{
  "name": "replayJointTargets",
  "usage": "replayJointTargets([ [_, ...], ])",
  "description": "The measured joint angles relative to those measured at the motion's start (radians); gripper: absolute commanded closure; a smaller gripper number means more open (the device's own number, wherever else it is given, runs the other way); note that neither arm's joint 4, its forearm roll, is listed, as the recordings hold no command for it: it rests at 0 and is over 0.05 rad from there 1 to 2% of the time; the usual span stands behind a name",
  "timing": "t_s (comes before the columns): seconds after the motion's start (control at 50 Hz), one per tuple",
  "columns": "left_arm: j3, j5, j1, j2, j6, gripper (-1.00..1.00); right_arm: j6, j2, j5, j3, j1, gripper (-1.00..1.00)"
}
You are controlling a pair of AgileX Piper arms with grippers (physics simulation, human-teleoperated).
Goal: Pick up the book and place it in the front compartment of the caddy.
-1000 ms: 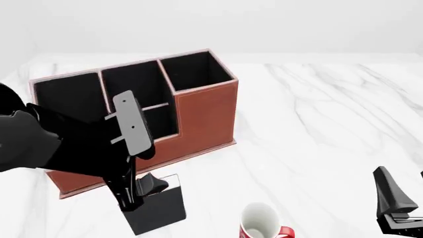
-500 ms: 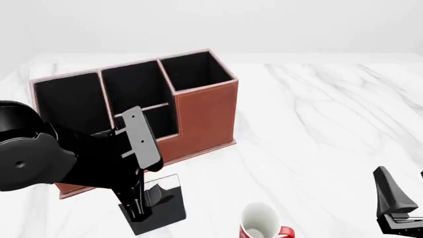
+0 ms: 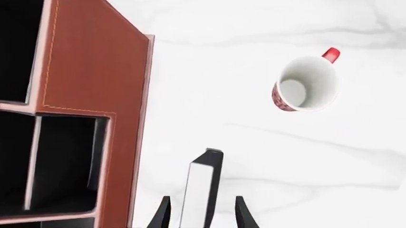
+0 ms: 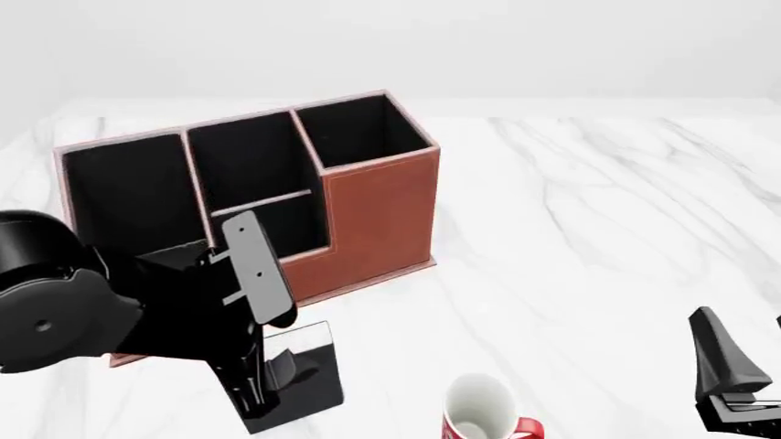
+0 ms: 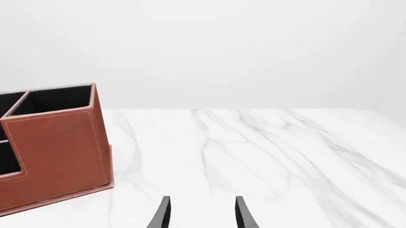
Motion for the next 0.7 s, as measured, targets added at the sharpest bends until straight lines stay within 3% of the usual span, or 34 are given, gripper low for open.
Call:
replayJointTargets([
  [0.7, 0.069, -0.106, 0.015, 0.043, -0.019, -1.0, 0.0, 0.0, 0.0, 0.0, 0.0, -1.0],
])
